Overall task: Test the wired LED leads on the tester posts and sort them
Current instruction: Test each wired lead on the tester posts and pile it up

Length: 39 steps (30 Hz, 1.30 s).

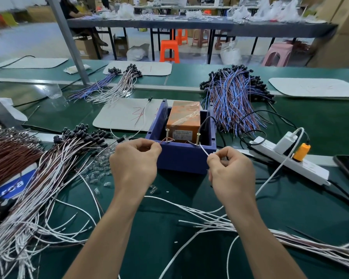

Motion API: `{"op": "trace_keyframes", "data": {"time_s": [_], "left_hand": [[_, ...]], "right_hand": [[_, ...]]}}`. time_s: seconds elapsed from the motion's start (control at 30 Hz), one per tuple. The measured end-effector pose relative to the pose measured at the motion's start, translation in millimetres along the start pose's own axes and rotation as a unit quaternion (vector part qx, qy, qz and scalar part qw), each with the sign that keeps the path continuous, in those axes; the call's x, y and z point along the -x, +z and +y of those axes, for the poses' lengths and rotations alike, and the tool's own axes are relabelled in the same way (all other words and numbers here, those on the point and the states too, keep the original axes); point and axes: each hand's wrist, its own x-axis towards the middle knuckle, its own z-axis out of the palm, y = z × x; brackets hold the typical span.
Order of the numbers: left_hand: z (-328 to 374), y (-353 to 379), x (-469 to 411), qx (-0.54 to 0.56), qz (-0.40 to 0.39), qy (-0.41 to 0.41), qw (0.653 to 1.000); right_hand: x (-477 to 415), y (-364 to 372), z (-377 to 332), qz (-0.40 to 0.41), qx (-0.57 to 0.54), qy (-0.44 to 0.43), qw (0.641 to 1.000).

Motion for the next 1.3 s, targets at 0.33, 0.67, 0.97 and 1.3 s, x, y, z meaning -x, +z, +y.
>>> {"op": "trace_keyframes", "data": {"time_s": [0.33, 0.67, 0.97, 1.3], "left_hand": [[1.5, -2.4, 0.3, 0.006, -0.006, 0.000, 1.000], [4.2, -16.0, 7.8, -0.010, -0.034, -0.012, 0.999], [29.6, -17.6, 40.8, 0.035, -0.262, 0.132, 0.955], [-2.1, -18.9, 47.8, -0.102, -0.430, 0.189, 0.877]], "right_hand": [[-4.1, 1.1, -3.5, 0.001, 0.034, -0.009, 0.999], [9.9, -11.3, -2.5, -0.025, -0.005, 0.008, 1.000], [15.5, -9.8, -30.2, -0.187, -0.259, 0.111, 0.941], [19.0, -40.8, -28.6, -0.220, -0.369, 0.107, 0.897]]}}
